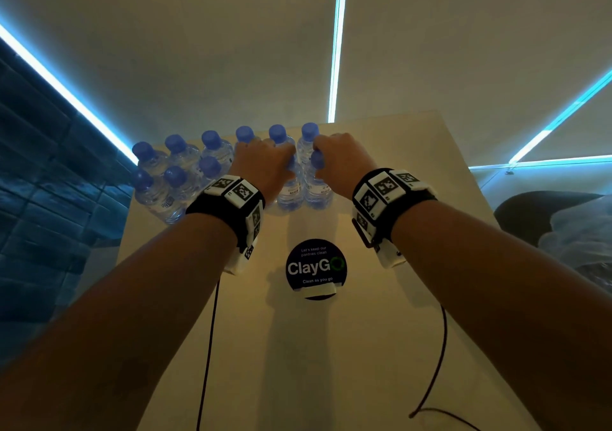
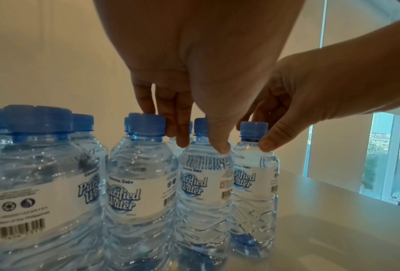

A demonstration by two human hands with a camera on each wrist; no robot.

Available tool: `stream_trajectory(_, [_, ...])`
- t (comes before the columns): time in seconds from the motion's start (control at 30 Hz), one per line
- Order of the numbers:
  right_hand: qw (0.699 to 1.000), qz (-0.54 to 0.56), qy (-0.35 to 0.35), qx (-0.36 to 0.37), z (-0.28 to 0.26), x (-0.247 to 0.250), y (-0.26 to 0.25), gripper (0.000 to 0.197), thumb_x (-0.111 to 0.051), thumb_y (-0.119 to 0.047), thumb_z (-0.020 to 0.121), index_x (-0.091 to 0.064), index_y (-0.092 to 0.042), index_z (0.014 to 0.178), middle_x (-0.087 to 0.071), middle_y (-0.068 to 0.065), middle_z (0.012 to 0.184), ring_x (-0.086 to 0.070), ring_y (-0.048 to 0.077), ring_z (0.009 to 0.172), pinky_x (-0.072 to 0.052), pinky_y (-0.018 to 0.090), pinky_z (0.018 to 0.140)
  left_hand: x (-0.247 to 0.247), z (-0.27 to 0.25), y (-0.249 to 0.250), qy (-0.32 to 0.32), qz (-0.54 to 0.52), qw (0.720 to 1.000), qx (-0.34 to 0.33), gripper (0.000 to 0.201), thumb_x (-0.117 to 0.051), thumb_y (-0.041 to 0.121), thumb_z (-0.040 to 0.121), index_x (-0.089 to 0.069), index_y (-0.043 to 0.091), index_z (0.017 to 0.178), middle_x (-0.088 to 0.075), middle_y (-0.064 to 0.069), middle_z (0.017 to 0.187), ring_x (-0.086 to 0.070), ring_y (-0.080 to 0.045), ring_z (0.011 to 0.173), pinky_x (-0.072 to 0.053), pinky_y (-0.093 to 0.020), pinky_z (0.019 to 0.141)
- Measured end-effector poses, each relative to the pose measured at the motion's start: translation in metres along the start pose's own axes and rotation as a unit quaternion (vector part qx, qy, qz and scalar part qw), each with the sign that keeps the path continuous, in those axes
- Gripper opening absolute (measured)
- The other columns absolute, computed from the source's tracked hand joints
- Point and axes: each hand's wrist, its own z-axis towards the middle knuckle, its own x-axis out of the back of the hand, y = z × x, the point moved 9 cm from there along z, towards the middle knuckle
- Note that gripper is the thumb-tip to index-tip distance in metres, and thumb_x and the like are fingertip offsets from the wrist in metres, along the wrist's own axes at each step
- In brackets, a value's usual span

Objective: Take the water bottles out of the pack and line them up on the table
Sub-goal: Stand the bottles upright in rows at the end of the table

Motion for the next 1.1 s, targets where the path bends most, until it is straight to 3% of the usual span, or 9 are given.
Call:
stream_trajectory(0.17, [1.000,0.001,0.009,0.003,0.000,-0.002,0.001,0.010,-0.059,-0.013,0.087,-0.059,-0.006,0.093,-0.054,0.006,0.078,-0.048,0.021,0.068,-0.037,0.029,0.064,0.000,-0.006,-0.002,0.012,-0.022,1.000,0.010,0.025,-0.064,0.037,0.084,-0.057,0.020,0.101,-0.065,-0.005,0.085,-0.061,-0.029,0.079,-0.042,-0.040,0.071])
stream_trajectory(0.33, [0.999,0.032,0.017,0.001,-0.001,-0.001,0.001,0.010,-0.060,-0.010,0.084,-0.058,-0.005,0.093,-0.054,0.007,0.078,-0.047,0.022,0.067,-0.035,0.029,0.063,-0.002,-0.008,-0.012,0.022,-0.091,0.995,0.020,0.041,-0.063,0.037,0.086,-0.055,0.019,0.122,-0.065,-0.010,0.095,-0.061,-0.031,0.085,-0.049,-0.043,0.072])
stream_trajectory(0.47, [0.999,0.029,0.022,0.008,-0.002,0.001,0.002,0.012,-0.061,-0.012,0.085,-0.059,-0.006,0.095,-0.048,0.003,0.078,-0.045,0.020,0.068,-0.035,0.029,0.064,-0.009,-0.007,-0.018,0.012,-0.123,0.992,0.020,0.042,-0.064,0.042,0.085,-0.055,0.021,0.120,-0.064,-0.007,0.099,-0.061,-0.028,0.089,-0.050,-0.042,0.076])
stream_trajectory(0.63, [0.998,0.057,0.018,0.001,-0.007,-0.003,0.007,0.010,-0.061,-0.014,0.084,-0.059,-0.008,0.092,-0.052,0.002,0.076,-0.049,0.020,0.066,-0.036,0.028,0.063,-0.017,-0.007,-0.023,-0.008,-0.118,0.992,0.038,0.050,-0.066,0.043,0.083,-0.052,0.018,0.124,-0.065,-0.008,0.108,-0.063,-0.029,0.096,-0.051,-0.044,0.081])
stream_trajectory(0.8, [0.995,0.092,0.038,-0.006,-0.006,0.000,0.009,0.013,-0.062,-0.012,0.083,-0.060,-0.007,0.095,-0.064,0.009,0.081,-0.055,0.023,0.068,-0.036,0.027,0.064,-0.019,0.001,-0.026,-0.036,-0.104,0.993,0.053,0.031,-0.064,0.036,0.085,-0.058,0.015,0.107,-0.064,-0.008,0.102,-0.063,-0.029,0.092,-0.050,-0.046,0.081])
stream_trajectory(0.87, [0.994,0.098,0.044,-0.012,-0.007,0.000,0.008,0.015,-0.063,-0.012,0.083,-0.059,-0.006,0.097,-0.064,0.009,0.084,-0.053,0.023,0.069,-0.037,0.028,0.064,-0.019,0.000,-0.028,-0.045,-0.116,0.990,0.064,0.029,-0.063,0.029,0.087,-0.058,0.012,0.110,-0.063,-0.010,0.105,-0.061,-0.031,0.096,-0.049,-0.046,0.083])
stream_trajectory(1.0, [0.991,0.116,0.057,-0.023,-0.012,-0.001,0.009,0.014,-0.059,-0.008,0.083,-0.058,-0.005,0.097,-0.064,0.012,0.087,-0.052,0.023,0.069,-0.039,0.029,0.063,-0.023,-0.007,-0.029,-0.082,-0.122,0.987,0.064,0.038,-0.059,-0.003,0.081,-0.055,0.004,0.119,-0.059,-0.018,0.115,-0.055,-0.035,0.104,-0.048,-0.045,0.089])
stream_trajectory(1.1, [0.992,0.109,0.054,-0.028,-0.012,-0.001,0.007,0.015,-0.059,-0.009,0.084,-0.058,-0.006,0.100,-0.065,0.012,0.089,-0.052,0.023,0.071,-0.042,0.030,0.065,-0.025,-0.008,-0.031,-0.101,-0.113,0.987,0.060,0.039,-0.058,-0.005,0.080,-0.056,0.002,0.118,-0.058,-0.019,0.117,-0.054,-0.035,0.107,-0.047,-0.043,0.091])
